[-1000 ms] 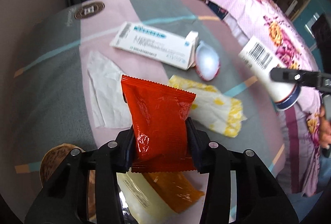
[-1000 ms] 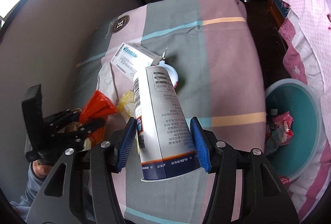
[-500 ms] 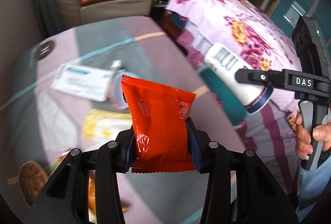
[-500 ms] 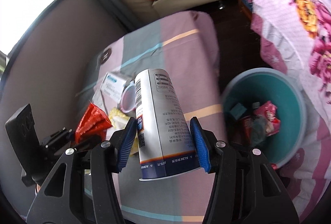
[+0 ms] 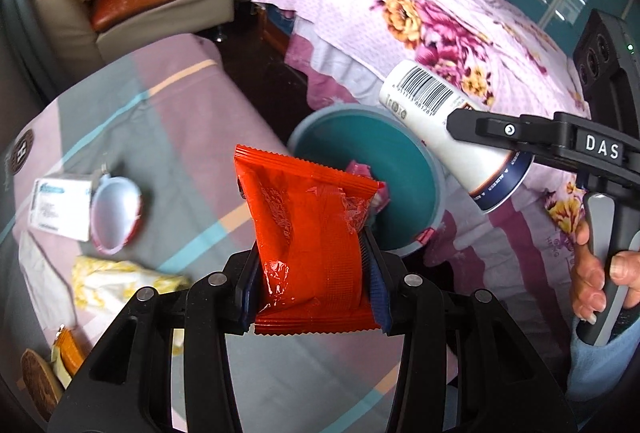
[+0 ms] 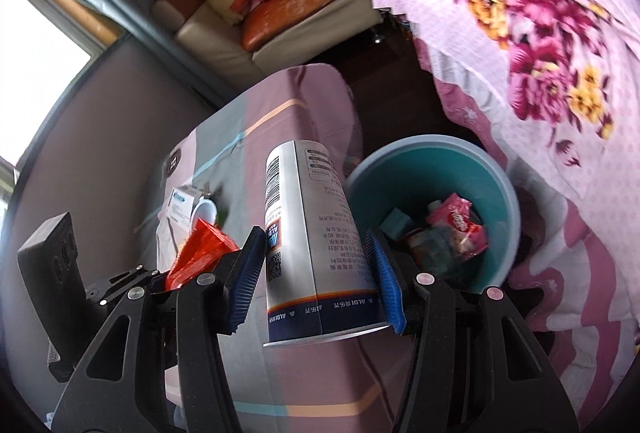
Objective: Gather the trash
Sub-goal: 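Carry the red wrapper and white container over the teal bin and release both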
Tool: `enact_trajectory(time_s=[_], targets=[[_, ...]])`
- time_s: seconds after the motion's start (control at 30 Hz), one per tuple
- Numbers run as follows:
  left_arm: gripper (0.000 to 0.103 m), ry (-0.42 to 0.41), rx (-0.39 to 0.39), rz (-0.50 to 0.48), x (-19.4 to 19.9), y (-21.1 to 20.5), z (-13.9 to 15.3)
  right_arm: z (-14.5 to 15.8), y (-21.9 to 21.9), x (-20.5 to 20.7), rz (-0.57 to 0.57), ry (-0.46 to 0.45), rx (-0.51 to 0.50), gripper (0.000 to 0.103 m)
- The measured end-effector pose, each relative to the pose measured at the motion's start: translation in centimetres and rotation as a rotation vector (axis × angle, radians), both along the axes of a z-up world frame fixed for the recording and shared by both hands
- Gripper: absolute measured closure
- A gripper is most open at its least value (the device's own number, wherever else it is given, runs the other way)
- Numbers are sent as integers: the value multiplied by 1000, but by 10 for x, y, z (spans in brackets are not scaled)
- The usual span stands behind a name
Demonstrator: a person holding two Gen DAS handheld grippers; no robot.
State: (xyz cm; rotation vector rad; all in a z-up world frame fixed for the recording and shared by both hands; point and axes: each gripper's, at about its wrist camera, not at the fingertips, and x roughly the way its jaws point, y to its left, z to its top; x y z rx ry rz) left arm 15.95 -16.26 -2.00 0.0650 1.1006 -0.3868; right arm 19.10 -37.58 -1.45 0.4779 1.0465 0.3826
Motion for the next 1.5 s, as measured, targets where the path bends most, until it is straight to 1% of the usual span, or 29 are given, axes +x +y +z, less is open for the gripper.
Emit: enact_trajectory(time_s=[0.3,0.5,0.6,0.67,0.7,0.73,0.77,0.9,1.2,1.37,1.5], targets=[[58,59,49,-60,17,-41,-24,-20,-42,1,-74,29,39,53],[57,92,64,-87,28,-57,-40,-33,-50,9,-89,62,46,53],[50,100,67,-99,32,-63,-45,-37,-53,12,-94,71,42,53],[34,93,80,-98,33,-66,-47,-41,-54,14,-98,81,40,53],[29,85,85,-97,34,-67,-47,-42,-54,14,-99,84,38,53],[22,75,92,-95,34,-68,-47,-43,-54,15,-99,87,37,53],[20,68,96,-95,33,-69,-46,-45,-54,16,-99,92,35,53],[20,73,96,-95,35,-68,-47,-50,-53,19,-98,108,31,53],[19,86,65,-54,31,-52,-46,-55,-46,24,-93,125,13,53],[11,76,54,-32,27,-43,-44,-56,-40,25,-90,129,-20,53],[11,77,30,-17,25,-34,-42,-56,-31,25,-88,135,-59,53]])
